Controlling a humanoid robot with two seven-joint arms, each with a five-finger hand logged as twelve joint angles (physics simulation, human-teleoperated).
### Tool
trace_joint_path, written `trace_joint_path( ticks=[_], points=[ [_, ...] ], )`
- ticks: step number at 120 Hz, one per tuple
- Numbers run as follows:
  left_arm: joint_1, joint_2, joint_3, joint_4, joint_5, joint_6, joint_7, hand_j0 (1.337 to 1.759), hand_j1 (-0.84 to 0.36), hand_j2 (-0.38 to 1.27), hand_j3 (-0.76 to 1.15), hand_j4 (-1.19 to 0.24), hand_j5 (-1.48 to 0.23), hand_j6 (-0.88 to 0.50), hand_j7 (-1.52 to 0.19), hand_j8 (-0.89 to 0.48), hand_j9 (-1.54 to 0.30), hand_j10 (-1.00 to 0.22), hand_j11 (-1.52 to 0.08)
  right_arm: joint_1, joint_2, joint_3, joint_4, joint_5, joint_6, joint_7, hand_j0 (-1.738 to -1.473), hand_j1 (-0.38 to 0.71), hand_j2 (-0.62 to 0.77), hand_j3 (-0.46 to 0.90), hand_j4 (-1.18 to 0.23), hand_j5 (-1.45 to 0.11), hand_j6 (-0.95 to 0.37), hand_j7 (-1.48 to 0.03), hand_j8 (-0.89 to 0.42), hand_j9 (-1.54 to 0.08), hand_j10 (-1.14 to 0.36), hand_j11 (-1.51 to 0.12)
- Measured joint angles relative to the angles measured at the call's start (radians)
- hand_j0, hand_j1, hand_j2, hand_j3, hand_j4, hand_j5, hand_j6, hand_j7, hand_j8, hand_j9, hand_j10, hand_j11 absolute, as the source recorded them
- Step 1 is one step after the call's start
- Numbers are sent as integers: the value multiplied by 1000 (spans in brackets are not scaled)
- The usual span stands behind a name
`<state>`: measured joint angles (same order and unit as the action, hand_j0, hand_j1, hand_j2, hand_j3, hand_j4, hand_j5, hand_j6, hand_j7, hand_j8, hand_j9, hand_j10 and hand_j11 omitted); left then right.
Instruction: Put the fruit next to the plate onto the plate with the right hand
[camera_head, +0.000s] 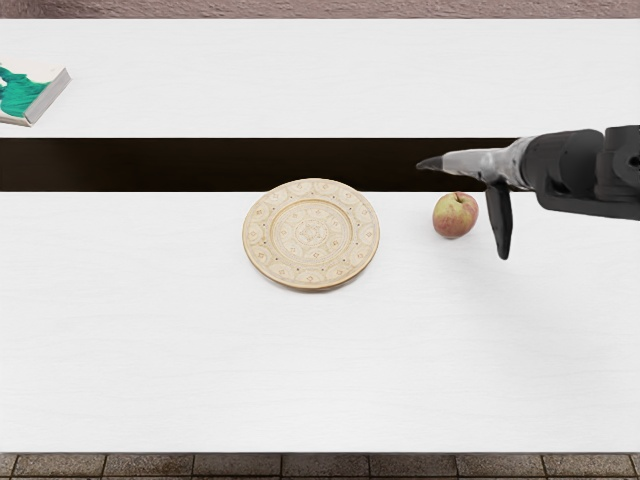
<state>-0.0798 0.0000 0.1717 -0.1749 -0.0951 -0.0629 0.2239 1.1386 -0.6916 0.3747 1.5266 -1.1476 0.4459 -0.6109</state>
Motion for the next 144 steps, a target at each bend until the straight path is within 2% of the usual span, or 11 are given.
trace_joint_path(
  ticks=[18, 49, 84, 144],
  points=[
    [0, 0, 0, 0, 0, 0, 0, 1658, 349, 0, 0, 0, 0, 0, 0, 0, 0, 0, 0, -48, 53, 3, -45, -90, -85, 0, -1658, -349, 1, 0, -3, -1, -5, 0, -4, 0, -3, 0],
    [0, 0, 0, 0, 0, 0, 0, 1658, 349, 0, 0, 0, 0, 0, 0, 0, 0, 0, 0, -72, 124, 0, -139, -133, -155, 0, -1658, -333, -2, 0, -18, -19, -19, -18, -18, -19, -17, -19],
    [0, 0, 0, 0, 0, 0, 0, 1658, 349, 0, 0, 0, 0, 0, 0, 0, 0, 0, 0, -124, 178, -7, -165, -242, -236, 0, -1658, -246, -16, 0, -91, -114, -93, -113, -91, -114, -90, -114],
    [0, 0, 0, 0, 0, 0, 0, 1658, 349, 0, 0, 0, 0, 0, 0, 0, 0, 0, 0, -189, 194, -9, -177, -315, -307, 0, -1658, -128, -35, 0, -190, -242, -192, -242, -190, -242, -189, -242]
  ],
)
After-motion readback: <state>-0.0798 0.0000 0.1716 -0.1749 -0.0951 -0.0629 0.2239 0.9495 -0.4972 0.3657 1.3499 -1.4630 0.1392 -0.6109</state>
